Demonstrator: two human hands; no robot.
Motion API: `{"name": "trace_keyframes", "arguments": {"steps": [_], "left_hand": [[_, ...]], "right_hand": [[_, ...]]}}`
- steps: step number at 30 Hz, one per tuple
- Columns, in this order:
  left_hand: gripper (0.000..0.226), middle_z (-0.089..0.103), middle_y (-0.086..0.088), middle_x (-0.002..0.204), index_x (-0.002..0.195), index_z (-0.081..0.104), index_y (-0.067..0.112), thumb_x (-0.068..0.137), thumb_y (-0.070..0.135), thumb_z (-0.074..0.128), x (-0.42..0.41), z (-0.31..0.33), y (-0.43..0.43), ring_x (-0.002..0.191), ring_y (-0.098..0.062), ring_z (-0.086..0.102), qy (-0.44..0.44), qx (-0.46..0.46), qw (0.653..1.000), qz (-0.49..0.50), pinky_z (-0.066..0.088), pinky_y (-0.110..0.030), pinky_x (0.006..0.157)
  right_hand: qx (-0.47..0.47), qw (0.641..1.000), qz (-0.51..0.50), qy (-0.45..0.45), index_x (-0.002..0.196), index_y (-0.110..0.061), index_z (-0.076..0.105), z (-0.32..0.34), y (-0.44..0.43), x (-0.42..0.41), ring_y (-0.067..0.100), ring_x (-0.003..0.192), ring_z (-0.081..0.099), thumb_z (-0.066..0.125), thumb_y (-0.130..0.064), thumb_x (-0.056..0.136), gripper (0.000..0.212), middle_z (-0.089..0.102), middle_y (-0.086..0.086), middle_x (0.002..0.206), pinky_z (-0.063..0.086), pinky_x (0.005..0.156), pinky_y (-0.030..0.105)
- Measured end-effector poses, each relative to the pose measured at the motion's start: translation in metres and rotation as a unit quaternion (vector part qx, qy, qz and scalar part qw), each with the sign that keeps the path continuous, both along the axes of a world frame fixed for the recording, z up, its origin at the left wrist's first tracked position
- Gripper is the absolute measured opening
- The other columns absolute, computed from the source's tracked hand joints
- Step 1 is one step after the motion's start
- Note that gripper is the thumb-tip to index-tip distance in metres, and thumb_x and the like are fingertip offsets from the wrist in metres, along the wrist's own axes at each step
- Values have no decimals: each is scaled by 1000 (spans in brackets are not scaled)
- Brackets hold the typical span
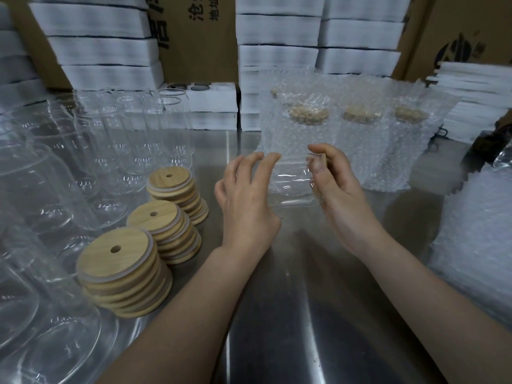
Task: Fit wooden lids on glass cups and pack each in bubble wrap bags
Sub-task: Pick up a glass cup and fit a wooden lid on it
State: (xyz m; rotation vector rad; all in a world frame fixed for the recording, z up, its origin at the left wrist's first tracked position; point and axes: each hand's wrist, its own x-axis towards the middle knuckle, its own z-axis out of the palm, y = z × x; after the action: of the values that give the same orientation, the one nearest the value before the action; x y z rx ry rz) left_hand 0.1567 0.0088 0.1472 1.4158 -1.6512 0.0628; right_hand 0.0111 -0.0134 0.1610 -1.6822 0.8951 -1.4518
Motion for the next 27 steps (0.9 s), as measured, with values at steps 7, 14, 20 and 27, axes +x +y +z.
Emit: {"name": "trace_keyframes", "arguments": {"steps": [7, 14, 20, 27], "left_hand": [[88, 47, -1, 141, 139, 50, 25, 59, -10, 58, -1, 1, 1, 136, -29, 34, -7, -7, 1000, 9, 34, -52, 99], [88, 47, 0, 140, 138, 50, 26, 57, -9, 56, -2, 0, 1, 135, -28, 33, -27, -13, 999, 10, 32, -48, 97], [86, 43, 6, 142, 140, 46, 30, 61, -5, 57, 3, -1, -3, 138, -20, 27, 7, 20, 1000, -12, 29, -43, 103], [84, 46, 7, 139, 142, 39, 31, 68, 10, 72, 2, -2, -5, 132, -20, 35, 98, 36, 995, -3, 31, -45, 108]], "right_hand": [[6, 1000, -2, 16, 111, -52, 57, 6, 8, 3, 13, 124, 50, 53, -57, 86, 25, 52, -6, 128, 37, 114, 48], [32, 999, -21, 34, 116, -53, 43, 3, 10, 7, 9, 139, 36, 36, -53, 92, 25, 39, -5, 144, 30, 118, 46], [59, 997, -24, 43, 127, -59, 39, 6, 8, 8, 0, 138, 32, 38, -62, 88, 39, 32, -13, 149, 29, 119, 44], [7, 991, -134, 27, 132, -33, 46, 18, 14, 5, -9, 110, 52, 43, -36, 102, 31, 51, -12, 124, 40, 92, 7]]}}
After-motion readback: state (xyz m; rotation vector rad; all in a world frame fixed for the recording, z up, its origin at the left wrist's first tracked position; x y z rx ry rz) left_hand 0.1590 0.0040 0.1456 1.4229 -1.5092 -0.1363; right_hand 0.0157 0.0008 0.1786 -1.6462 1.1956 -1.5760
